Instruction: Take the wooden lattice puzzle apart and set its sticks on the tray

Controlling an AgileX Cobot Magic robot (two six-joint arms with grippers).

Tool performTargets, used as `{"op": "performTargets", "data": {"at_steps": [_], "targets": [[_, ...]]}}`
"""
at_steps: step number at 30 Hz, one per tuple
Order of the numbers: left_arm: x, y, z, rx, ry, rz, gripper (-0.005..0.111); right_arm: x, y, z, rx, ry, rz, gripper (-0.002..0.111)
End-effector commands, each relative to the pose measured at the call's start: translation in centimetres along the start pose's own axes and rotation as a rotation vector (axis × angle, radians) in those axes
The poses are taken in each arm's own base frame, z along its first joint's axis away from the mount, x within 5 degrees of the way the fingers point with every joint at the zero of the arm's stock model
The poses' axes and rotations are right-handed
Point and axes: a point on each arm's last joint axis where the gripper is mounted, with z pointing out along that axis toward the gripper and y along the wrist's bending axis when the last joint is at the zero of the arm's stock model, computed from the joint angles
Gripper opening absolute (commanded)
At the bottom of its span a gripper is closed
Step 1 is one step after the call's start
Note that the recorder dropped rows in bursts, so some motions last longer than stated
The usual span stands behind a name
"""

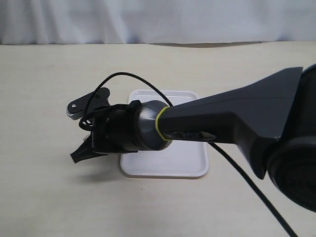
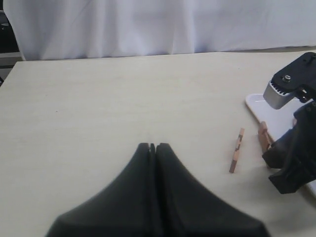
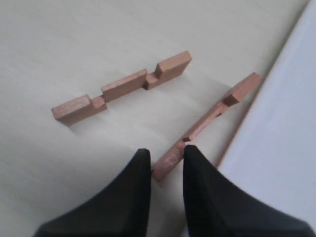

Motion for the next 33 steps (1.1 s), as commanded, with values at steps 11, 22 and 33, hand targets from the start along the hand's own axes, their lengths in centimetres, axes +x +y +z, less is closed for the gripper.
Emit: {"op": "performTargets", "data": {"at_steps": [11,22,33], "targets": [[0.0,0.0,0.0,0.0,-0.008,0.001,0.0,-2.5,-1.7,-3.1,0.087,-0.107,-0.003,0.004],[0.0,0.0,0.0,0.0,-0.008,0.001,0.0,-4.6,-4.6,-7.7,0.127,-0.176,-0.06,0.004],[0.0,0.0,0.0,0.0,-0.008,0.001,0.0,1.3,-12.0,-3.1,-0.161,0.105,0.029,0.004]]}}
